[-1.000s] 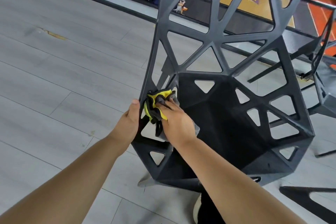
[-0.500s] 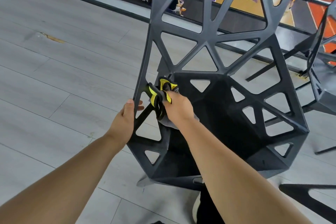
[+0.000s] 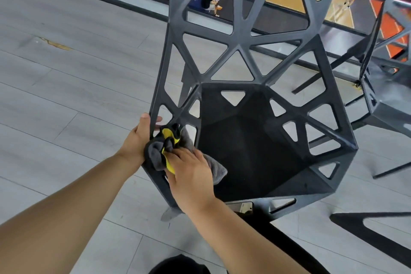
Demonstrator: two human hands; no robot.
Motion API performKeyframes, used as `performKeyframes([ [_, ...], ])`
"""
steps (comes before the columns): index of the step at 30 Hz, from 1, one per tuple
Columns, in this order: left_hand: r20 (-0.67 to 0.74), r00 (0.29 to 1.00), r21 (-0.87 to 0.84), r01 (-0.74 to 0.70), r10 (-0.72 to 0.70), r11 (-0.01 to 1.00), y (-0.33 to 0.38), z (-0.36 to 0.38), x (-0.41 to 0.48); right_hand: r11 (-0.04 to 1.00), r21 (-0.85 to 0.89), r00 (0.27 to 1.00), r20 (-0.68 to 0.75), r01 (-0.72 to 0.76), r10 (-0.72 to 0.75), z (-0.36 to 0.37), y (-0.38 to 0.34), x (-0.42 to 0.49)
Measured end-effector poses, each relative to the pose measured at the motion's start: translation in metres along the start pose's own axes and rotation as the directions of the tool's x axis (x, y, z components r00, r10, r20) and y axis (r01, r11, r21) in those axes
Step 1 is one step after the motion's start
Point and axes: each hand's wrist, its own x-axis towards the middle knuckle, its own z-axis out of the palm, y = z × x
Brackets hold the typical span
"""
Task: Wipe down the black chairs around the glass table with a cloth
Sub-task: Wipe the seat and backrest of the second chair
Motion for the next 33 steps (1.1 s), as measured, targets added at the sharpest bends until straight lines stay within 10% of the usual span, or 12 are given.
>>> performKeyframes([
  [7,-0.013,1.000,0.145,0.016,-0.014,0.989,-0.001,-0.004,-0.001,0.982,-0.130,0.991,0.025,0.135,-0.133,-0.029,0.021,-0.015],
  [15,-0.043,0.998,0.151,-0.045,0.052,0.988,-0.009,-0.005,0.004,0.987,-0.159,0.956,0.288,-0.012,0.058,-0.006,0.035,0.000],
  [21,-0.036,0.995,0.214,-0.087,0.097,0.973,-0.010,-0.005,0.004,0.949,-0.123,0.936,0.170,-0.291,0.309,0.008,0.076,0.098],
  [33,-0.027,0.994,0.248,-0.097,0.107,0.964,-0.009,-0.005,0.004,0.984,-0.036,0.980,0.096,-0.173,0.176,0.001,0.081,0.088],
])
